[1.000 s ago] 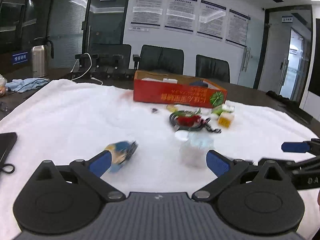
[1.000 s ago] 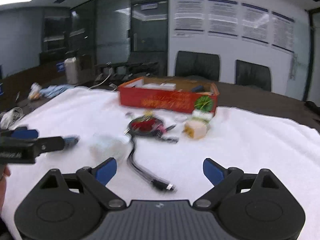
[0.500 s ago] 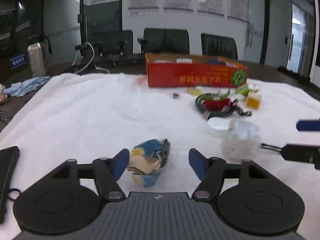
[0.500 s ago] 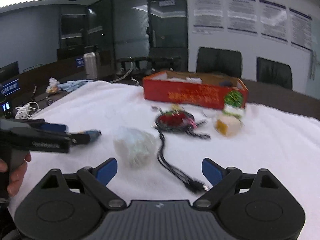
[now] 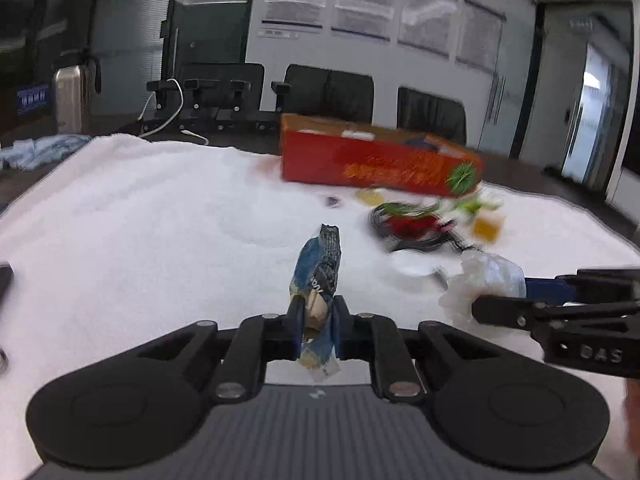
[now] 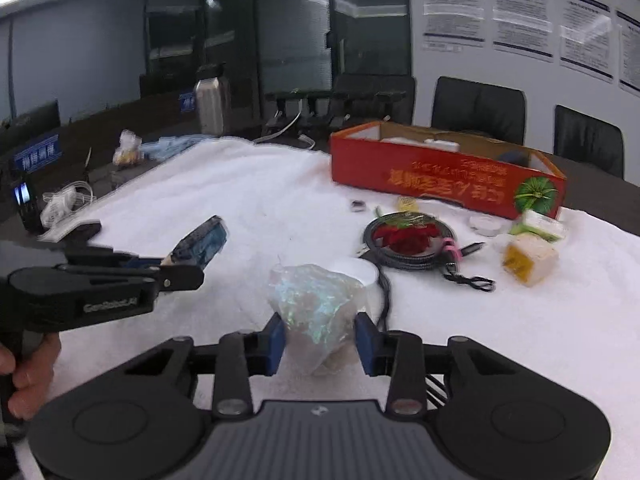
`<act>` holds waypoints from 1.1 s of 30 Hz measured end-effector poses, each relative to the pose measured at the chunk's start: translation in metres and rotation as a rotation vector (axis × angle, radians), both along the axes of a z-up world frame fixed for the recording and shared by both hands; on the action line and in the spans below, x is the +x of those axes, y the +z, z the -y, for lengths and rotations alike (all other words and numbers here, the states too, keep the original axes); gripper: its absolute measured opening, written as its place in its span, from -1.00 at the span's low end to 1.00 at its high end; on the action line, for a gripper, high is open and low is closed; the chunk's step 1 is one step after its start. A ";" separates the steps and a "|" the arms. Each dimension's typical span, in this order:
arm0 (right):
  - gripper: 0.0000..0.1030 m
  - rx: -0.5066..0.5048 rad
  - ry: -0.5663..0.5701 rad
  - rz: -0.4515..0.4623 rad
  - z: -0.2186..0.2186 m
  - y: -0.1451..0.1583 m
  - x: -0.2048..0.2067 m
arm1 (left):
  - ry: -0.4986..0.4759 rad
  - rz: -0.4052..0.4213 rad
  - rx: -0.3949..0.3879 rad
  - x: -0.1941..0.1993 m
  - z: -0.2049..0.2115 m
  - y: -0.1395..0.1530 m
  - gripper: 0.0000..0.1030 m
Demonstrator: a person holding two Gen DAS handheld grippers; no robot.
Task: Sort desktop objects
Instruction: 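Carry the blue packet and clear bag into the red box and release both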
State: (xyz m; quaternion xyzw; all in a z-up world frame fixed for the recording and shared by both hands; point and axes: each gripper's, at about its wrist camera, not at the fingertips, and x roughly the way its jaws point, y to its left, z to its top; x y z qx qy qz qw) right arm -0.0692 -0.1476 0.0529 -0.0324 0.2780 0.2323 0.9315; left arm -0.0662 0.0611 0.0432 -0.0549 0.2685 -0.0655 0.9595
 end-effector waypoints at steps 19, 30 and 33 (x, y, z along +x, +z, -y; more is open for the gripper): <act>-0.32 0.073 -0.299 0.150 0.064 0.025 -0.020 | -0.047 0.104 0.022 -0.006 0.080 0.038 -0.71; -0.32 0.041 -0.263 0.148 0.057 0.054 0.050 | -0.031 0.066 0.105 0.070 0.081 0.054 -0.71; -0.32 0.037 -0.248 0.119 0.058 0.055 0.076 | -0.034 0.064 0.125 0.091 0.084 0.055 -0.71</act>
